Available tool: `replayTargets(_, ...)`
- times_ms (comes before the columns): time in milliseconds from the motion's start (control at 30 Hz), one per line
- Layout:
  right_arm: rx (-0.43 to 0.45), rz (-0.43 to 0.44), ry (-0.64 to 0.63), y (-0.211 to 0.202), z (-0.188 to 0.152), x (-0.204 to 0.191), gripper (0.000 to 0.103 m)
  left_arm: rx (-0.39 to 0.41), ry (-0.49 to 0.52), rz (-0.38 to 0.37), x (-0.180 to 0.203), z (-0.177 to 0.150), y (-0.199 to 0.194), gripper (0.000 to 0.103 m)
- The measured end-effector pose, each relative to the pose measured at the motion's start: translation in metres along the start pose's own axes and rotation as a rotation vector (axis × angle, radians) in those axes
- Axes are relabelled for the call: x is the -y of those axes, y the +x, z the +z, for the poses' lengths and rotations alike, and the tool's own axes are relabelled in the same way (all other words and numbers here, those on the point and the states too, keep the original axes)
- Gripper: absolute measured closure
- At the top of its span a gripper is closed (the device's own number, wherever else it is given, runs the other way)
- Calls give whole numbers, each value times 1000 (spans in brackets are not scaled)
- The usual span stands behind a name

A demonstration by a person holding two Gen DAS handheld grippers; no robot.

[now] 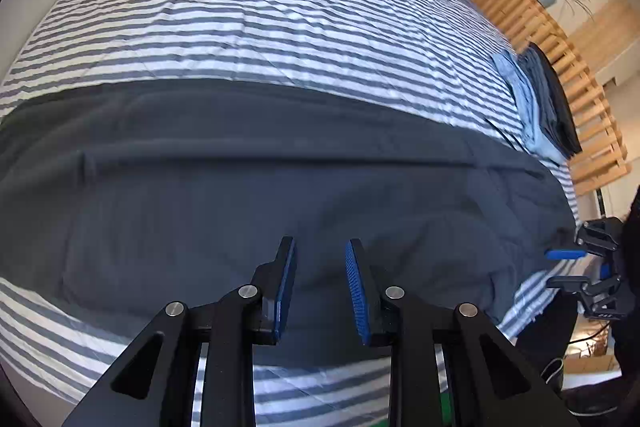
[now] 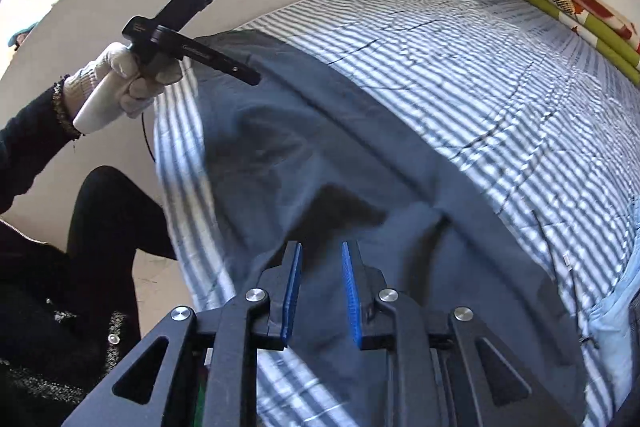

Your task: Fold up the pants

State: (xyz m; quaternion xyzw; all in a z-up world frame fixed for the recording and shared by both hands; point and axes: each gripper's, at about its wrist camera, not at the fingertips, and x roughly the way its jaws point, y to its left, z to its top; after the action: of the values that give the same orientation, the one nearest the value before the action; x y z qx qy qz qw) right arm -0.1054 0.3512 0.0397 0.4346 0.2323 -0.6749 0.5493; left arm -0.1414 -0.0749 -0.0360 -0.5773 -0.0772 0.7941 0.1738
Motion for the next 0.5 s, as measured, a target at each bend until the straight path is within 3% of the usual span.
replayTargets(67, -24, 10, -18, 13, -8, -22, 74, -23, 21, -42, 22, -25, 5, 76)
replayTargets(167, -73, -10, -29, 40, -13, -43, 73, -55, 67, -72, 56, -61, 14, 77)
replayTargets(233, -118, -70, -64, 59, -16, -52, 73, -60, 77, -120, 76, -79, 19, 77)
replayTargets(267, -134, -102, -79, 65, -18, -54, 81, -62, 81, -153, 85, -87, 21, 77)
replayTargets(300, -140, -108, -73, 68, -19, -53, 100, -61, 95, -172, 95, -94, 23, 77)
replayTargets(500, -37, 15, 109, 34, -23, -28, 101, -35, 122, -225, 130, -101, 35, 76)
